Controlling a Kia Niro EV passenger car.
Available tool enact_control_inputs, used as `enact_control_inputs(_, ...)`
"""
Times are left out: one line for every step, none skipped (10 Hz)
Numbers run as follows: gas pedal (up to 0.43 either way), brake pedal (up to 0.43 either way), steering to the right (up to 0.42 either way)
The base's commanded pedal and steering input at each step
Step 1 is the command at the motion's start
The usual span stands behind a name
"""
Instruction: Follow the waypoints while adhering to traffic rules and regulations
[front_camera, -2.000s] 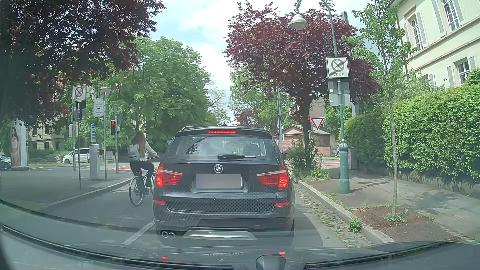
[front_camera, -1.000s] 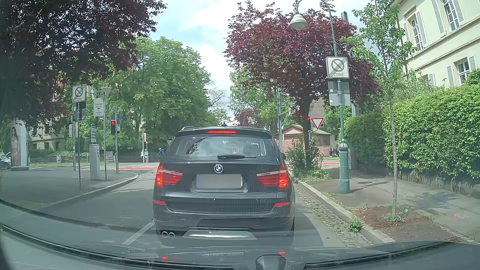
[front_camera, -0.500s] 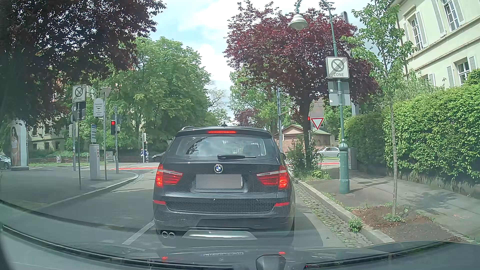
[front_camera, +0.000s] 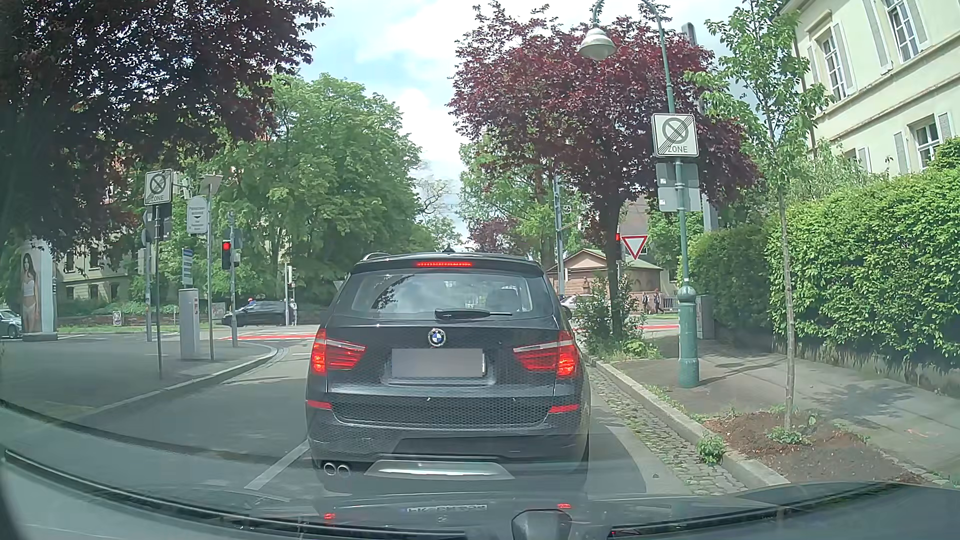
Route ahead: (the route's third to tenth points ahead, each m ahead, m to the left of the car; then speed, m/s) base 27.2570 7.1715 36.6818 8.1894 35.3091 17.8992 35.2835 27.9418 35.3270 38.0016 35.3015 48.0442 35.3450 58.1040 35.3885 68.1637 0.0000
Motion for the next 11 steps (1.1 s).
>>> enact_control_inputs(0.0, 0.274, -0.008)
enact_control_inputs(0.0, 0.274, -0.008)
enact_control_inputs(0.0, 0.274, -0.008)
enact_control_inputs(0.0, 0.274, -0.008)
enact_control_inputs(0.0, 0.274, -0.008)
enact_control_inputs(0.0, 0.274, -0.008)
enact_control_inputs(0.0, 0.274, -0.008)
enact_control_inputs(0.0, 0.274, -0.008)
enact_control_inputs(0.0, 0.274, -0.008)
enact_control_inputs(0.0, 0.274, -0.008)
enact_control_inputs(0.0, 0.274, -0.009)
